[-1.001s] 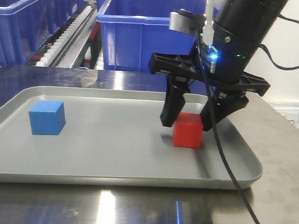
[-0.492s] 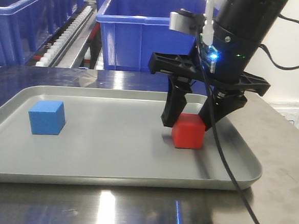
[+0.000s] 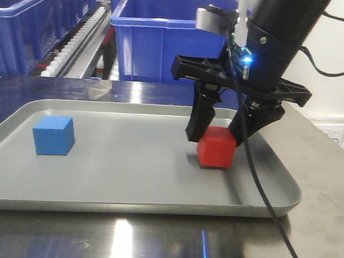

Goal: Sort and place red and blue blocks on shelf
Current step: 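Lift the red cube off the tray with the right gripper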

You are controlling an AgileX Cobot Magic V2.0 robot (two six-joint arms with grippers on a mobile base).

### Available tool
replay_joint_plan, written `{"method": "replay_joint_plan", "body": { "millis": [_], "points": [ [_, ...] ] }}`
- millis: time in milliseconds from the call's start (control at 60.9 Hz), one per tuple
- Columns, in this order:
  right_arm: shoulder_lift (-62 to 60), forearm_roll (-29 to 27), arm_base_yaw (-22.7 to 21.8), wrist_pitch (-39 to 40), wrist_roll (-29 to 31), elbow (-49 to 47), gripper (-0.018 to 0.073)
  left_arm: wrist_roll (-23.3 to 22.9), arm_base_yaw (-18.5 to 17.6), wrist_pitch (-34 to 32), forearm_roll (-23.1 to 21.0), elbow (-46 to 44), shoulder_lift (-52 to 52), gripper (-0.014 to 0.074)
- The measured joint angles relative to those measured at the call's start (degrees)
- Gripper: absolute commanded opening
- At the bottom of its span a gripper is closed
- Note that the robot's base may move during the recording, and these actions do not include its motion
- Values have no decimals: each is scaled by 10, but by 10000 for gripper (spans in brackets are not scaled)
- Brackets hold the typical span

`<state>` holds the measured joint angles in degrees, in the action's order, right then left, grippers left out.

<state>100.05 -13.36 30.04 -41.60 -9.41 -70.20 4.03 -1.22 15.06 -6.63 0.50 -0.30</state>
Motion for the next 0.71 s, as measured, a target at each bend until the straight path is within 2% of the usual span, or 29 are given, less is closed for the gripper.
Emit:
{"method": "replay_joint_plan", "body": {
  "millis": [410, 542, 706],
  "points": [
    [-10, 0, 0, 13, 0, 0, 97, 0, 0, 0, 0, 0, 0, 122],
    [-34, 0, 0, 39, 0, 0, 45, 0, 0, 0, 0, 0, 0, 122],
    [-72, 12, 0, 79, 0, 0, 49, 0, 0, 0, 0, 0, 0, 122]
  ]
}}
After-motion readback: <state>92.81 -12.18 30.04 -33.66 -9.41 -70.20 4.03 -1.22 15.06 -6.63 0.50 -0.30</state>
